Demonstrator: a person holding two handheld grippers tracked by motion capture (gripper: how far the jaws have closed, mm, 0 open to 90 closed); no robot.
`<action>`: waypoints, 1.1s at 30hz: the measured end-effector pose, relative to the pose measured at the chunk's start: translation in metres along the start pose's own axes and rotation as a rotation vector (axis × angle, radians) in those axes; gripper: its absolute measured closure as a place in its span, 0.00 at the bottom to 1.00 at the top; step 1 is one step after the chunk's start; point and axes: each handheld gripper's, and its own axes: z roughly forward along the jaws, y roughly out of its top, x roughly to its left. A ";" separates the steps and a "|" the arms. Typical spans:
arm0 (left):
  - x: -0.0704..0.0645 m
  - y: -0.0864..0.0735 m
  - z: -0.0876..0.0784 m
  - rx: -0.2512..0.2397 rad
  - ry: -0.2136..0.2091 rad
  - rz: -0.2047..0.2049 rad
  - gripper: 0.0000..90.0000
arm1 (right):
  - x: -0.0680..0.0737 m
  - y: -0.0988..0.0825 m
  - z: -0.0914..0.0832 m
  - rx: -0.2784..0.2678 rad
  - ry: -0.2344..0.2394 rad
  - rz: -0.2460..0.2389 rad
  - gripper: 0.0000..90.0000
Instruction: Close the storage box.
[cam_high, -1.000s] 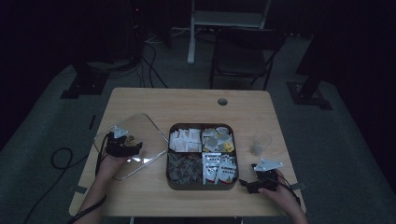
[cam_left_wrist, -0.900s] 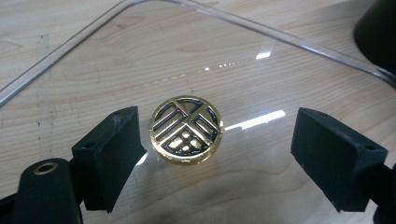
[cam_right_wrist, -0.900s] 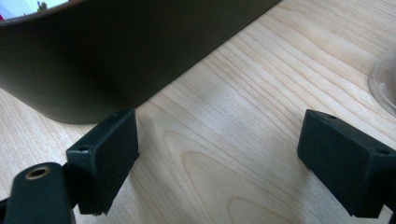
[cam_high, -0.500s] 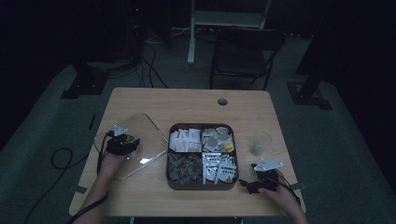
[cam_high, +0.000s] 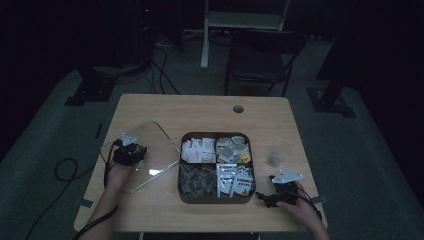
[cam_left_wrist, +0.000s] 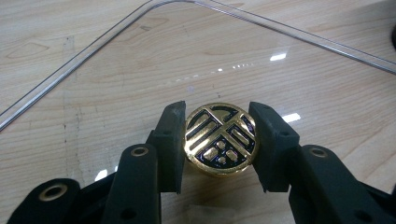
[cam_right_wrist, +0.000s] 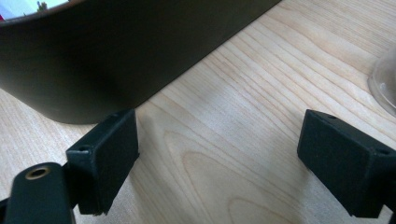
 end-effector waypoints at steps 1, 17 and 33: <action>0.000 0.000 0.000 0.000 0.000 -0.005 0.67 | 0.000 0.000 0.000 0.000 0.000 0.000 0.13; 0.012 0.007 -0.027 -0.037 -0.006 -0.059 0.67 | 0.000 0.000 0.000 0.000 0.000 0.000 0.13; 0.009 0.039 -0.065 -0.121 -0.033 -0.017 0.67 | 0.000 0.000 0.000 0.000 -0.001 0.000 0.13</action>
